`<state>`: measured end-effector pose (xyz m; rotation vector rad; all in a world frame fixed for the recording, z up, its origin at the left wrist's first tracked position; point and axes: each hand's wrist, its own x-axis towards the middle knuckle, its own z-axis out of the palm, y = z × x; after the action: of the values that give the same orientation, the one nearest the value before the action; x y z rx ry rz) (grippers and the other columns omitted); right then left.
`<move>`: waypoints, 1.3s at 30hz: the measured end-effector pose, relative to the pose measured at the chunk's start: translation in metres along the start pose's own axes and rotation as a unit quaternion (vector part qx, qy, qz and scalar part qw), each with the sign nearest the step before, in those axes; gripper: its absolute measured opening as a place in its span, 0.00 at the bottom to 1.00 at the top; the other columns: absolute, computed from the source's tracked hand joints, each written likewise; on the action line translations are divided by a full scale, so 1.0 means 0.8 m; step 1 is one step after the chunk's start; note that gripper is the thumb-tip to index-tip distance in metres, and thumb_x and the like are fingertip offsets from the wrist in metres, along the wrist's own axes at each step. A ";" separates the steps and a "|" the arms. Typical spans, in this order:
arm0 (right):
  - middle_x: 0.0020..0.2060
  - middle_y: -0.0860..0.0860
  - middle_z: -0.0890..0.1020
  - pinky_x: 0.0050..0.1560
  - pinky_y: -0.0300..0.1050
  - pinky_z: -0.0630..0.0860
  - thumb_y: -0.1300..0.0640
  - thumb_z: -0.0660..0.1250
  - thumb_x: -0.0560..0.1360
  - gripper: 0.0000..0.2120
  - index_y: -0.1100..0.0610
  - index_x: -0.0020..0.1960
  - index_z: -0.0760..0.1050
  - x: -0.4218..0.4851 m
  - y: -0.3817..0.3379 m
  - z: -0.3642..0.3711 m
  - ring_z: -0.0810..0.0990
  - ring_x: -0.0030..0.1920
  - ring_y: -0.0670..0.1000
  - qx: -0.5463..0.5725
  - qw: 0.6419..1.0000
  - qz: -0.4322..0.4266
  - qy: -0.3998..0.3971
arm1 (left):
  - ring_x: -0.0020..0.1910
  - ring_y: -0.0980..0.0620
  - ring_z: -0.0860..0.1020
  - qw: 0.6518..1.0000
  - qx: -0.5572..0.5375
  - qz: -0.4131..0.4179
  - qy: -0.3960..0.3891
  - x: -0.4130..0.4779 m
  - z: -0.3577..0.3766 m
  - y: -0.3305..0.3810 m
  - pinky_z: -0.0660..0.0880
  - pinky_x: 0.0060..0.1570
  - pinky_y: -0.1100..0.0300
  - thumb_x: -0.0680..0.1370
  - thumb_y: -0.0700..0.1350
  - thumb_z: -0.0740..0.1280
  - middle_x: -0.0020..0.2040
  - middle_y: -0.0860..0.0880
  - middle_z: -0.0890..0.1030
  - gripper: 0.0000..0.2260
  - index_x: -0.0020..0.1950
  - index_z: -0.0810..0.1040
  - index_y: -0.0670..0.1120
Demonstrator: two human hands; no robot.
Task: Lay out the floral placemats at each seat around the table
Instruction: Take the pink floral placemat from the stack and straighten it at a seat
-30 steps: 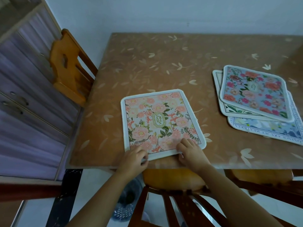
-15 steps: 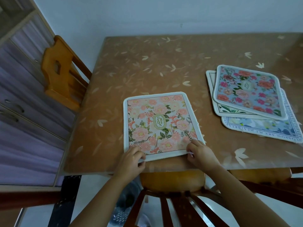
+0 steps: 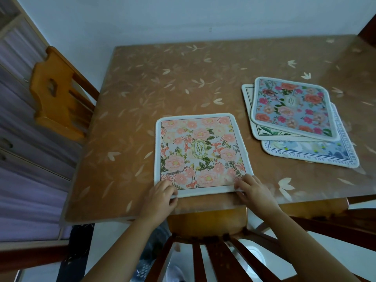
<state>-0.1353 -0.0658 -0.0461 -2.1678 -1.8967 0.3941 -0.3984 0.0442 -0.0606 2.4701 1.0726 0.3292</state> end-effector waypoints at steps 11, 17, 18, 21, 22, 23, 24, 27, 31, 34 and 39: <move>0.42 0.60 0.79 0.37 0.49 0.72 0.69 0.70 0.66 0.05 0.63 0.40 0.75 0.004 -0.002 0.000 0.77 0.44 0.61 0.027 1.000 -0.001 -0.009 | 0.42 0.45 0.76 1.000 -0.005 0.003 0.001 0.001 -0.001 0.007 0.74 0.39 0.51 0.67 0.33 0.71 0.39 0.44 0.78 0.05 0.37 0.77 0.40; 0.43 0.60 0.78 0.38 0.53 0.74 0.67 0.66 0.69 0.03 0.64 0.43 0.75 0.014 -0.004 0.003 0.75 0.45 0.61 0.019 1.000 0.009 -0.008 | 0.41 0.45 0.76 1.000 -0.002 -0.005 0.012 0.015 -0.008 0.003 0.75 0.39 0.50 0.66 0.31 0.70 0.39 0.43 0.78 0.06 0.36 0.76 0.39; 0.44 0.60 0.77 0.38 0.53 0.74 0.66 0.66 0.69 0.04 0.63 0.44 0.75 0.016 -0.005 0.004 0.75 0.46 0.61 0.012 1.000 0.010 -0.015 | 0.41 0.45 0.76 1.000 0.000 -0.008 0.012 0.017 -0.008 0.002 0.75 0.39 0.50 0.66 0.32 0.70 0.39 0.43 0.78 0.06 0.36 0.76 0.40; 0.46 0.60 0.77 0.41 0.54 0.75 0.65 0.64 0.70 0.05 0.63 0.45 0.74 0.018 -0.008 0.006 0.74 0.48 0.60 -0.012 0.999 0.014 -0.034 | 0.42 0.45 0.76 1.000 0.004 -0.015 0.006 0.018 -0.007 0.000 0.73 0.40 0.52 0.67 0.32 0.70 0.39 0.43 0.78 0.05 0.36 0.76 0.40; 0.46 0.60 0.77 0.41 0.55 0.75 0.66 0.64 0.70 0.05 0.64 0.45 0.74 0.017 -0.008 0.006 0.74 0.48 0.61 -0.010 0.999 0.015 -0.032 | 0.42 0.45 0.76 1.000 0.004 -0.015 0.005 0.016 -0.005 0.000 0.73 0.39 0.52 0.67 0.32 0.70 0.39 0.43 0.78 0.05 0.36 0.76 0.40; 0.46 0.61 0.77 0.41 0.56 0.76 0.66 0.65 0.70 0.05 0.64 0.45 0.74 0.017 -0.009 0.007 0.75 0.47 0.62 -0.006 0.999 0.016 -0.027 | 0.41 0.45 0.76 1.000 0.004 -0.015 0.003 0.015 -0.003 0.001 0.73 0.39 0.51 0.66 0.32 0.70 0.39 0.43 0.78 0.05 0.36 0.76 0.40; 0.46 0.61 0.78 0.41 0.56 0.76 0.66 0.65 0.70 0.05 0.64 0.45 0.74 0.016 -0.009 0.006 0.75 0.47 0.62 -0.005 0.999 0.017 -0.027 | 0.41 0.44 0.76 1.000 0.003 -0.016 0.003 0.013 -0.002 0.002 0.74 0.39 0.51 0.66 0.32 0.70 0.39 0.43 0.78 0.05 0.36 0.76 0.40; 0.49 0.59 0.77 0.44 0.53 0.75 0.63 0.64 0.72 0.05 0.62 0.47 0.74 0.017 -0.007 0.005 0.74 0.50 0.59 -0.016 0.999 0.017 -0.038 | 0.40 0.44 0.76 1.000 0.001 -0.015 0.010 0.012 -0.001 0.003 0.74 0.38 0.51 0.66 0.31 0.70 0.38 0.43 0.78 0.06 0.36 0.76 0.40; 0.51 0.57 0.76 0.46 0.52 0.74 0.62 0.62 0.73 0.06 0.61 0.49 0.73 0.016 -0.008 0.004 0.72 0.52 0.57 -0.020 0.998 0.026 -0.049 | 0.41 0.46 0.75 1.000 -0.003 -0.020 0.009 0.009 -0.001 0.004 0.73 0.40 0.52 0.67 0.33 0.70 0.39 0.44 0.78 0.04 0.37 0.76 0.40; 0.51 0.55 0.76 0.48 0.50 0.74 0.61 0.62 0.74 0.05 0.60 0.49 0.72 0.014 -0.008 0.003 0.72 0.52 0.56 -0.023 0.998 0.030 -0.050 | 0.41 0.45 0.76 1.000 -0.011 -0.019 0.013 0.005 -0.001 0.006 0.74 0.40 0.52 0.67 0.32 0.70 0.39 0.44 0.78 0.05 0.37 0.76 0.40; 0.51 0.56 0.76 0.47 0.52 0.73 0.61 0.62 0.74 0.05 0.60 0.49 0.73 0.014 -0.009 0.003 0.72 0.52 0.57 -0.020 0.998 0.035 -0.052 | 0.40 0.45 0.76 0.999 -0.013 -0.023 0.019 0.003 0.001 0.007 0.73 0.39 0.53 0.67 0.32 0.71 0.38 0.43 0.78 0.05 0.36 0.76 0.39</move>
<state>-0.1416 -0.0534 -0.0462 -2.2862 -1.9031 0.4957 -0.3927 0.0423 -0.0581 2.4227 1.1313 0.3758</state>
